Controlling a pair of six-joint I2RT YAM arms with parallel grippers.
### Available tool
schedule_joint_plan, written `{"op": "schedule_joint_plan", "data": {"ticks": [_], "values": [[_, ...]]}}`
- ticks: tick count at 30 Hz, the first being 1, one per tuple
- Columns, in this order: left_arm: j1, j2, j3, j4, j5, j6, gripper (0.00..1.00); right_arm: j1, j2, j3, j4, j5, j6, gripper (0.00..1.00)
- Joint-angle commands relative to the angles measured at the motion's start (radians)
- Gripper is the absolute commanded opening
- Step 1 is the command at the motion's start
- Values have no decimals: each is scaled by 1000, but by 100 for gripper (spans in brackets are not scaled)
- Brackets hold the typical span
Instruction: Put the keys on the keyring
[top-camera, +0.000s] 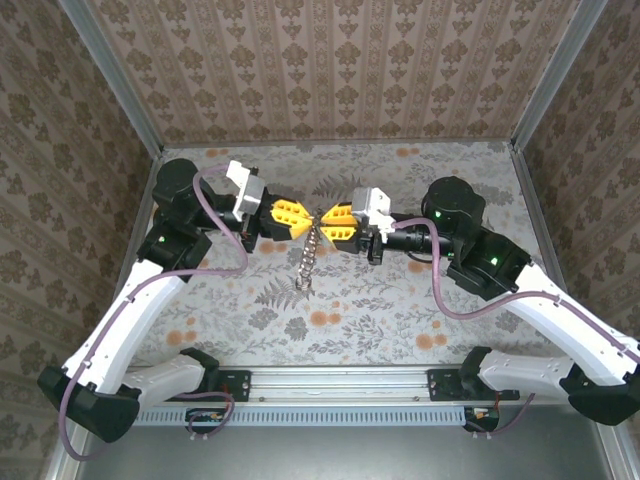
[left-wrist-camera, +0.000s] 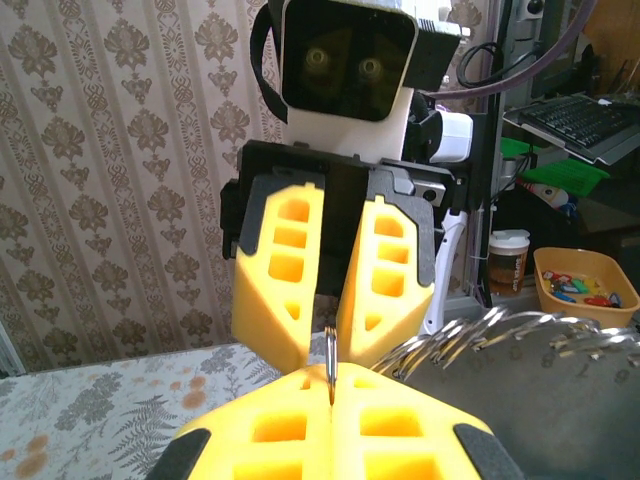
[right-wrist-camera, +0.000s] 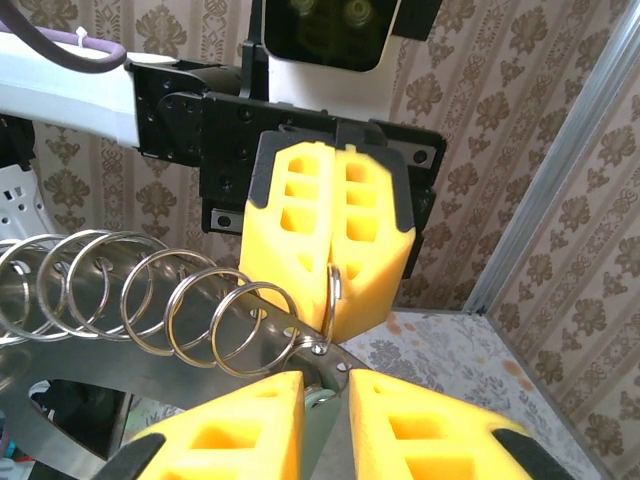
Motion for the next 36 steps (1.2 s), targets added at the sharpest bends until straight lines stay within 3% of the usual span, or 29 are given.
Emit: {"op": "schedule_joint_plan", "data": {"ticks": [1, 18, 31, 36], "values": [[-7, 9, 43, -5, 20, 13, 0, 6, 12, -10, 46, -46, 18, 20], [-3, 13, 48, -24, 39, 29, 0, 6, 66, 15, 43, -32, 13, 14], [-6, 28, 58, -15, 42, 18, 0, 7, 64, -5, 83, -53, 25, 14], [-5, 34, 70, -16, 55, 10, 0, 7, 43, -23, 66, -43, 13, 18]]}}
